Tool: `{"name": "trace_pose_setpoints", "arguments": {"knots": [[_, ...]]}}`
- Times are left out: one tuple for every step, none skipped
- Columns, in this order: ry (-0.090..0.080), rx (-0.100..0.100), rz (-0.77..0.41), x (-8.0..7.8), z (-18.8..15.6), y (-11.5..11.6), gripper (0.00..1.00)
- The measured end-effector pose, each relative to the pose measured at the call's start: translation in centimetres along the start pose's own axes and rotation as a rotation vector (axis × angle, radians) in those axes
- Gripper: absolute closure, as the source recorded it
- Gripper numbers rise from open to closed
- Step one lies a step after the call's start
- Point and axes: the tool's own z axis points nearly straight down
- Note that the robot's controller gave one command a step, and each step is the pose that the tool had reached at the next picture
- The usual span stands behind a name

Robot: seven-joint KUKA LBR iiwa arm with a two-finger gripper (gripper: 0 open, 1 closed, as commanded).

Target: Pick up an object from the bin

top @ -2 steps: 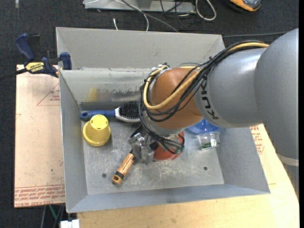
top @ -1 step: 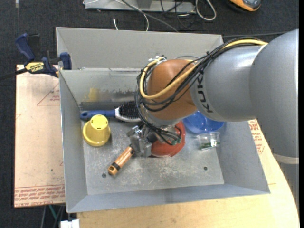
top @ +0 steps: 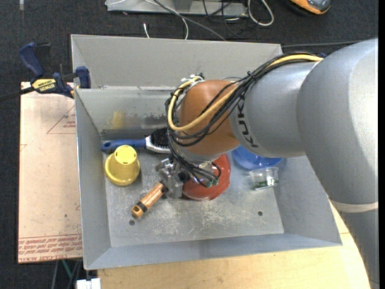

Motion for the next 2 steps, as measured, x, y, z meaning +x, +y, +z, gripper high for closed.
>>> {"name": "trace_pose_setpoints", "arguments": {"knots": [[-0.008, -0.001, -0.197, 4.3, -0.1, 2.0, 1.00], [-0.009, -0.005, -0.013, 1.7, 0.8, 0.6, 1.00]]}}
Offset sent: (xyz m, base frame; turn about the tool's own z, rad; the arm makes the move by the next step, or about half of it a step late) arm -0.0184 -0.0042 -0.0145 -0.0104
